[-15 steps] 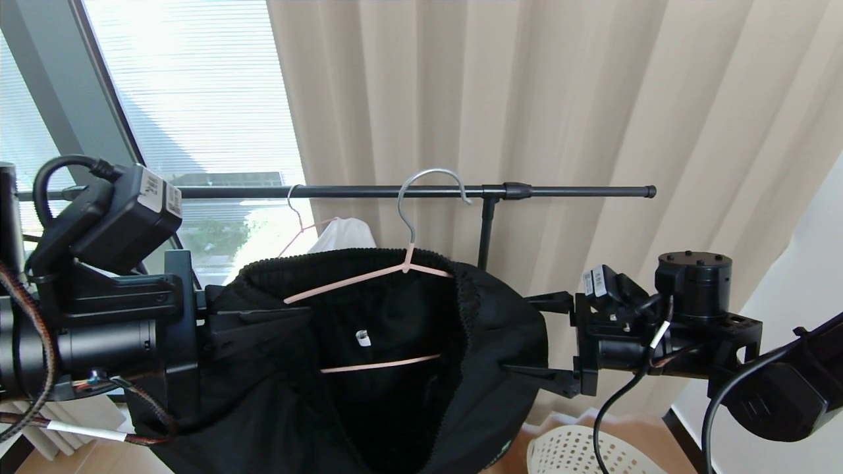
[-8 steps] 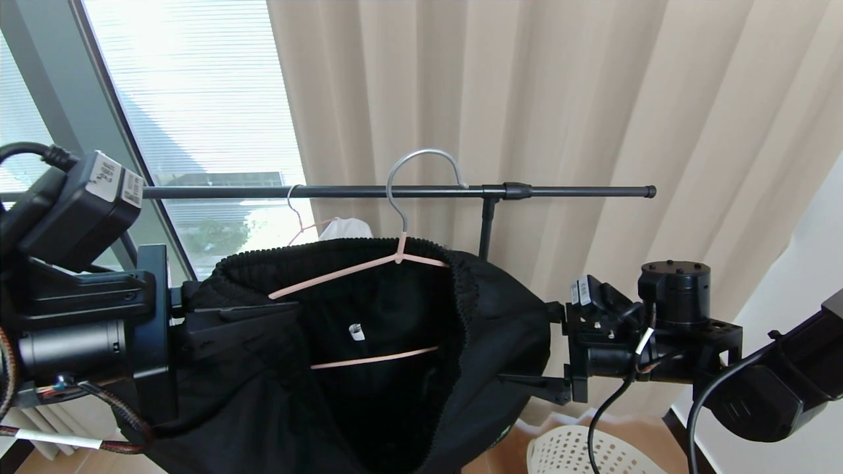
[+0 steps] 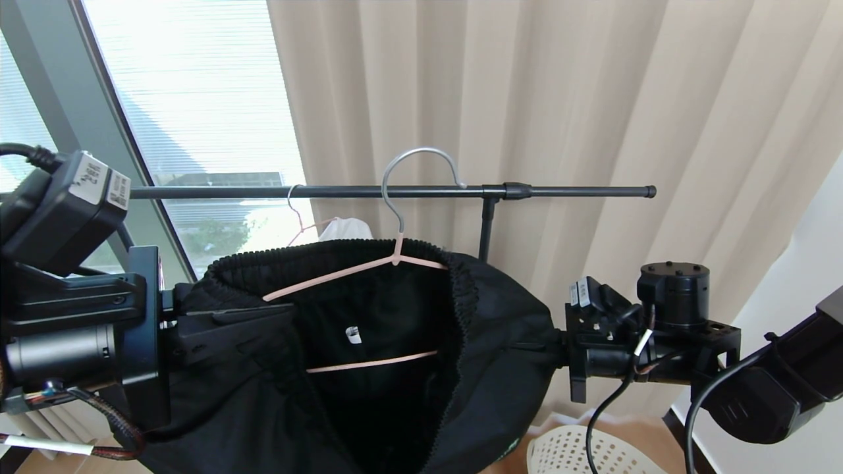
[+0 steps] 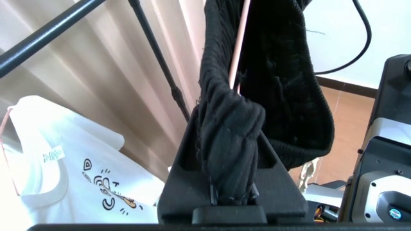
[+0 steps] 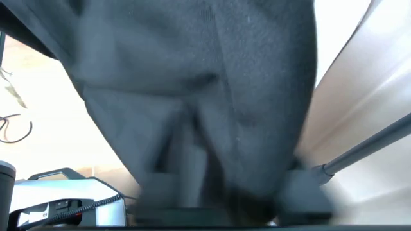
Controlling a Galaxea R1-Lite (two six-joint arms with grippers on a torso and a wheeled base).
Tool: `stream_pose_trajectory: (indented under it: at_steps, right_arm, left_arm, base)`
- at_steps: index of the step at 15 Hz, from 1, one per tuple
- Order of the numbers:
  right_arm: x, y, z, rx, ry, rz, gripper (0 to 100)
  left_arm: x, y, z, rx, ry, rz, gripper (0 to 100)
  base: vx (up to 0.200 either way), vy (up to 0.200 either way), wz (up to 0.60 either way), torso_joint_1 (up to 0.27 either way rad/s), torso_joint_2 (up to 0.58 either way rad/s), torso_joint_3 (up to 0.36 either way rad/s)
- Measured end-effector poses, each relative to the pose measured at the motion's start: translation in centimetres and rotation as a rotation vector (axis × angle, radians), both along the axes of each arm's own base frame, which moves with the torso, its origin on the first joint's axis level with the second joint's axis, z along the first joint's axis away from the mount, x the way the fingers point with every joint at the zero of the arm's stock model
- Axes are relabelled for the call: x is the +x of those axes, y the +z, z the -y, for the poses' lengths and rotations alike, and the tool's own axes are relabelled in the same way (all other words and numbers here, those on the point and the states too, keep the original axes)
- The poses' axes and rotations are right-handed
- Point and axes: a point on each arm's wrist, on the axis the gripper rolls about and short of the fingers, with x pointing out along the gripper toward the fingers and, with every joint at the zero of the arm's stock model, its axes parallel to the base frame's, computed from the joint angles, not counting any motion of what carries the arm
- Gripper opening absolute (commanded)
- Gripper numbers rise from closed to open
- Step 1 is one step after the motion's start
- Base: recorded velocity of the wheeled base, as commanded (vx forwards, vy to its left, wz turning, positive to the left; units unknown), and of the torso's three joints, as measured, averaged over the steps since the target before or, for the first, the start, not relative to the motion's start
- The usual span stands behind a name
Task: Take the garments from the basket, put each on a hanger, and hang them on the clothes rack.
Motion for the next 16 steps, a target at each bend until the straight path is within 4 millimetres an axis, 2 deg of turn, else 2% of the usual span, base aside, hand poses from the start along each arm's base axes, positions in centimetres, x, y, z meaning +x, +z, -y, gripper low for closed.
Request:
stream_pose_trajectory:
  at_steps: [16]
  right_arm:
    - [1.0,0.6,2.0,0.011,-0.064,0.021,0]
  left_arm:
    - [-1.1,0.3,-1.1,-0.029,0.046,0.011,0]
  base:
    - [0.000,0.000,0.00,0.000,0.00,0.000]
